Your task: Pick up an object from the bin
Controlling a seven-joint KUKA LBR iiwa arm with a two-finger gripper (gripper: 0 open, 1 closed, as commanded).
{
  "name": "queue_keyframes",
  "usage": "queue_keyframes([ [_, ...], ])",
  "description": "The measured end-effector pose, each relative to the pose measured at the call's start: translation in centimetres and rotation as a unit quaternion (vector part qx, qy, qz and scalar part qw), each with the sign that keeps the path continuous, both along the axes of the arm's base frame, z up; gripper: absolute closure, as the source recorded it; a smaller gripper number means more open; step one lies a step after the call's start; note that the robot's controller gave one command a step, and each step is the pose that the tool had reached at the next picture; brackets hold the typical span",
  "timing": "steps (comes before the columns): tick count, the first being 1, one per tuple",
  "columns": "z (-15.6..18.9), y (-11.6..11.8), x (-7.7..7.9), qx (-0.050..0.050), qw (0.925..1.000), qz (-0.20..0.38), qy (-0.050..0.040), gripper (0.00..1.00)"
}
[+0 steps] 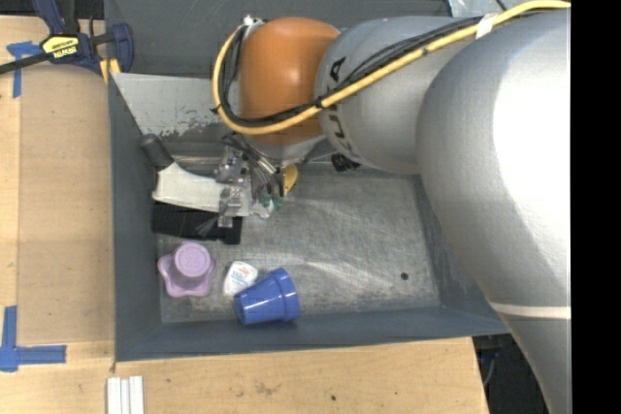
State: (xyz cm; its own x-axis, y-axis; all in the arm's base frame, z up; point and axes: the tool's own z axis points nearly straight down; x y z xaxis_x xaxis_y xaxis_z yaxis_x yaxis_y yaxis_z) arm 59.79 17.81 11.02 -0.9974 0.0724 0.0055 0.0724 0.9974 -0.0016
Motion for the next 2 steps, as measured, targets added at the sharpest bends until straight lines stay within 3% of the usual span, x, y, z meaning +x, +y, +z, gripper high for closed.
queue_keyframes([
  [1, 3.6, -0.2, 0.2, 0.001, 1.0000, 0.006, -0.0065, 1.00],
  [2, 4.6, -0.7, -0.2, 0.001, 1.0000, 0.003, -0.0036, 1.00],
])
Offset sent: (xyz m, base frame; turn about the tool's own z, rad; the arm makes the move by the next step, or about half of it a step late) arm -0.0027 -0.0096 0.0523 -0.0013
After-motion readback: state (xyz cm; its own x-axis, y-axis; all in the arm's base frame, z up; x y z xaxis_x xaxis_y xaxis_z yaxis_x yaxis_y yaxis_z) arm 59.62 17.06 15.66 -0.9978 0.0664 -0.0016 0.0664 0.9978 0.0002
